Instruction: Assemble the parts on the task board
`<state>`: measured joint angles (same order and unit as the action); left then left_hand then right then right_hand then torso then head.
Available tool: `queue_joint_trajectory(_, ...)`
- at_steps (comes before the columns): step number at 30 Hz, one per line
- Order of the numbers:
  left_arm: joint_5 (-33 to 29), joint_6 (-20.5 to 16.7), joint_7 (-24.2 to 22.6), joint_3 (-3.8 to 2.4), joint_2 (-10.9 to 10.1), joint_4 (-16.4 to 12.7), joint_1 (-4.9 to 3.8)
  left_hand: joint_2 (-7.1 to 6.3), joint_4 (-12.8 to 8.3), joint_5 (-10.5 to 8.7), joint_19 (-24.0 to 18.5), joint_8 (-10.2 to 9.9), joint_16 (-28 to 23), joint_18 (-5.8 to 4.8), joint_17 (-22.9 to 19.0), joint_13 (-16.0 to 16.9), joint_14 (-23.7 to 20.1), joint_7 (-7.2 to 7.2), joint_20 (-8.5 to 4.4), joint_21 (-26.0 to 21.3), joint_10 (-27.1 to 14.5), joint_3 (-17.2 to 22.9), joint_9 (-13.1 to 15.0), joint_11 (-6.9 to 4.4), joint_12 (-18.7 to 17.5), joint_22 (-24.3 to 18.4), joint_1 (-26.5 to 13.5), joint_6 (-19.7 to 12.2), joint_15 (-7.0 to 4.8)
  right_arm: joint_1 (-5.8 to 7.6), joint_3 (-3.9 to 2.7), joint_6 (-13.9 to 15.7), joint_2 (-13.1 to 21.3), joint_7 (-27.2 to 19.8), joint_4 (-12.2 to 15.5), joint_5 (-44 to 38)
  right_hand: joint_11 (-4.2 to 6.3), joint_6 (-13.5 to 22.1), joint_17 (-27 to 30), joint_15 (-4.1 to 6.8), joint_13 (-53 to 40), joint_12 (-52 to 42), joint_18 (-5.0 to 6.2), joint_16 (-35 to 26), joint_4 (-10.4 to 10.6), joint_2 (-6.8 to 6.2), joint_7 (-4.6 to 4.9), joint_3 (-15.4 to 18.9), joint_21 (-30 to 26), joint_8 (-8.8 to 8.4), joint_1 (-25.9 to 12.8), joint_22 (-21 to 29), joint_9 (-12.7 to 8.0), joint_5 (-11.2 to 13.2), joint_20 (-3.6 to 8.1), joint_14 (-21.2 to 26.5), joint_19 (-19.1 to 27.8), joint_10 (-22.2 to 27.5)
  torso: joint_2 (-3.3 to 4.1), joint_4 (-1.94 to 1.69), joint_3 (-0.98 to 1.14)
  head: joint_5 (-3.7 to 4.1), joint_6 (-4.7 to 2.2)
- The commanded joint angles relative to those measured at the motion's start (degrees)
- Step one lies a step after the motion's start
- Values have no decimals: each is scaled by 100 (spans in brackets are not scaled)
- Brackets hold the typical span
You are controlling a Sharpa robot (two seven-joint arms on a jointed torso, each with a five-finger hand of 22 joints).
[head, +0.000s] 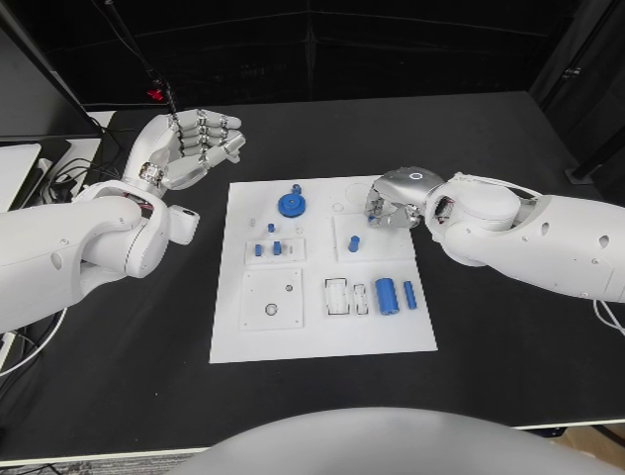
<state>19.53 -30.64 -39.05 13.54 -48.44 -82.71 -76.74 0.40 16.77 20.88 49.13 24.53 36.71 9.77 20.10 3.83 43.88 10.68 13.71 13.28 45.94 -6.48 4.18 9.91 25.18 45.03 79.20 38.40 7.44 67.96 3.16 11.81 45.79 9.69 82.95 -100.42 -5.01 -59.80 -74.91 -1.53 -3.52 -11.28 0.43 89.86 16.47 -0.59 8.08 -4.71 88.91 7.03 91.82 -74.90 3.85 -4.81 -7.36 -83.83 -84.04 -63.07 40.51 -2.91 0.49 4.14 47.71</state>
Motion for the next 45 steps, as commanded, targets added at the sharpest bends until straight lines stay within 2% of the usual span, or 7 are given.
queue_joint_trajectory(1,-25,4,-179,-5,6,1,-8,49,-8,27,49,41,30,70,-11,-7,35,180,-7,-25,-39,-34,-10,-21,38,-10,27,-38,6,-16,16,-164,-7,26,0,-26,1,-60,-1509,24,6,42,-14,14,0,-61,-11,-56,10,-25,-15,-1450,0,18,17,-617,-559,-69,1,3,-1,0,8)
queue_joint_trajectory(8,-25,1,-168,-5,8,10,-8,59,-7,32,79,49,51,71,-24,-8,46,179,-13,-17,-43,-44,-10,-23,51,-12,36,-38,2,-20,16,-254,-12,37,4,-26,48,-331,-1509,61,7,142,-13,14,-6,-87,-75,-232,8,41,9,-1449,28,25,37,-617,-559,-301,1,0,0,-2,17)
queue_joint_trajectory(14,-25,3,-163,-5,8,15,-8,71,-6,37,99,55,66,71,-33,-9,54,177,-17,-11,-46,-50,-11,-25,60,-14,42,-37,-1,-27,16,-147,-15,-13,22,-30,105,-560,-1509,111,6,231,-22,14,-37,-111,-131,-415,38,94,90,-1467,48,0,79,-617,-570,-539,0,2,-1,-7,18)
queue_joint_trajectory(32,-25,5,-157,-5,13,31,-3,85,-6,45,123,64,83,71,-45,-9,59,174,-22,-4,-46,-56,-10,-27,73,-17,52,-32,-4,-58,15,804,56,-118,133,-83,113,-707,-1509,121,8,433,-30,14,-55,-209,-119,-637,62,71,128,-1482,45,-137,109,-617,-580,-753,0,4,4,-5,20)
queue_joint_trajectory(45,-25,9,-151,-5,10,40,5,93,-7,50,132,68,89,70,-51,-9,60,173,-25,-2,-47,-58,-10,-28,78,-18,58,-31,-5,-60,14,1010,88,-171,186,-85,119,-757,-1509,125,6,487,-29,14,-71,-240,-125,-710,60,68,142,-1480,48,-182,111,-617,-579,-820,4,5,2,-1,24)
